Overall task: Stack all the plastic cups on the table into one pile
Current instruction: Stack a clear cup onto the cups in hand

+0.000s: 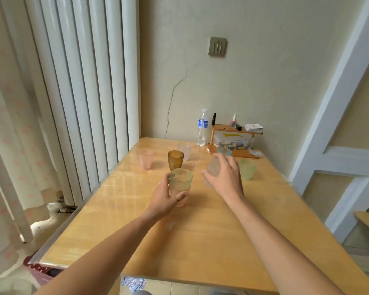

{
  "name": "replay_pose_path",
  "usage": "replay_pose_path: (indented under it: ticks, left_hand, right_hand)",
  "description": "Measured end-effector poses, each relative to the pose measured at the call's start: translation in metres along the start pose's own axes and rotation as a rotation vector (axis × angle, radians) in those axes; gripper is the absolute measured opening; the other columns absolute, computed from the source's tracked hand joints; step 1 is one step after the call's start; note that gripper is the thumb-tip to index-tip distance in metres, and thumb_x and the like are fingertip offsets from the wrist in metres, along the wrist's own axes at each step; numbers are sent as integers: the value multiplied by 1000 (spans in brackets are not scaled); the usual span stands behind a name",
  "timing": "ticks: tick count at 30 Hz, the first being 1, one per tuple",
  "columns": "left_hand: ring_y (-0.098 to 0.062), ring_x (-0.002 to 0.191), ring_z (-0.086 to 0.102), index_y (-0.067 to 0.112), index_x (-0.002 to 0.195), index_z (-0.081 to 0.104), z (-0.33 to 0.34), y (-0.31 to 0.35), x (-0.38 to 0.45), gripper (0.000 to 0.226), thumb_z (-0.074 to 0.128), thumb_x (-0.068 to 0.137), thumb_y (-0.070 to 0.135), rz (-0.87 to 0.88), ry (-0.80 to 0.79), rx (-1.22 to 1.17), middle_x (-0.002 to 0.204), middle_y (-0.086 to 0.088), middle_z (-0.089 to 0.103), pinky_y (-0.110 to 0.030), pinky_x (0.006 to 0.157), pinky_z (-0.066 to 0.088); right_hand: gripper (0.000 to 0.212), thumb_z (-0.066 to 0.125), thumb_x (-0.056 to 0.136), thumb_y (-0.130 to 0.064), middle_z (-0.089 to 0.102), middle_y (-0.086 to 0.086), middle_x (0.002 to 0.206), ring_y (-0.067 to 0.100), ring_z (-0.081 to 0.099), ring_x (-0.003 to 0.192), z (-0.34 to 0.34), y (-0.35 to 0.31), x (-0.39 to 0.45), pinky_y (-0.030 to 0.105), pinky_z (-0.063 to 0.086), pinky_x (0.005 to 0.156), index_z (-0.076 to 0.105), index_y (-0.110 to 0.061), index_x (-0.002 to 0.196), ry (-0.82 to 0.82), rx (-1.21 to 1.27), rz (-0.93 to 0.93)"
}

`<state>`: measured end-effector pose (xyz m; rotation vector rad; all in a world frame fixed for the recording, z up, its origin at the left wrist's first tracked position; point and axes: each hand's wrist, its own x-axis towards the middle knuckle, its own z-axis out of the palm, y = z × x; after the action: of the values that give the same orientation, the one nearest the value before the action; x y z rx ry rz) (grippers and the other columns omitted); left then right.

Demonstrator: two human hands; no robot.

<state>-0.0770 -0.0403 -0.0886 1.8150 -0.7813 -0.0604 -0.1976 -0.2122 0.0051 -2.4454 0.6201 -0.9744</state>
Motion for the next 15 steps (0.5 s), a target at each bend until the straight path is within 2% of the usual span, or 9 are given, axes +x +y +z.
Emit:
replay_pose_path:
  ticks: [3,6,11,15]
  left_hand:
    - [-22,121,67,23,141,48,-1,-1,1,89,82,72,66,13,-4,1,131,4,68,-46,101,57]
    - [-20,119,68,22,141,48,-1,-4,4,82,87,77,56,30,-7,8,129,5,69,-44,101,57]
    - [-17,117,69,27,139,47,-2,-9,7,74,89,82,46,46,-33,-2,132,7,69,-33,96,58]
    - [-10,114,70,26,133,49,-2,-10,7,67,90,83,41,45,-35,-16,129,10,70,-22,91,56]
  right_hand:
    - [60,80,79,-44,56,4,124,25,54,121,7,-41,12,37,50,99,62,-24,133,22,49,-183]
    - [60,78,81,-47,54,2,125,21,51,123,20,-62,18,35,48,101,61,-28,136,-74,38,-281]
    - [66,76,82,-51,51,2,131,22,46,132,50,-57,18,35,41,108,56,-33,142,-333,-6,-261]
    - [64,74,82,-55,52,-2,123,20,54,124,65,-43,10,37,47,105,57,-37,141,-303,55,-262]
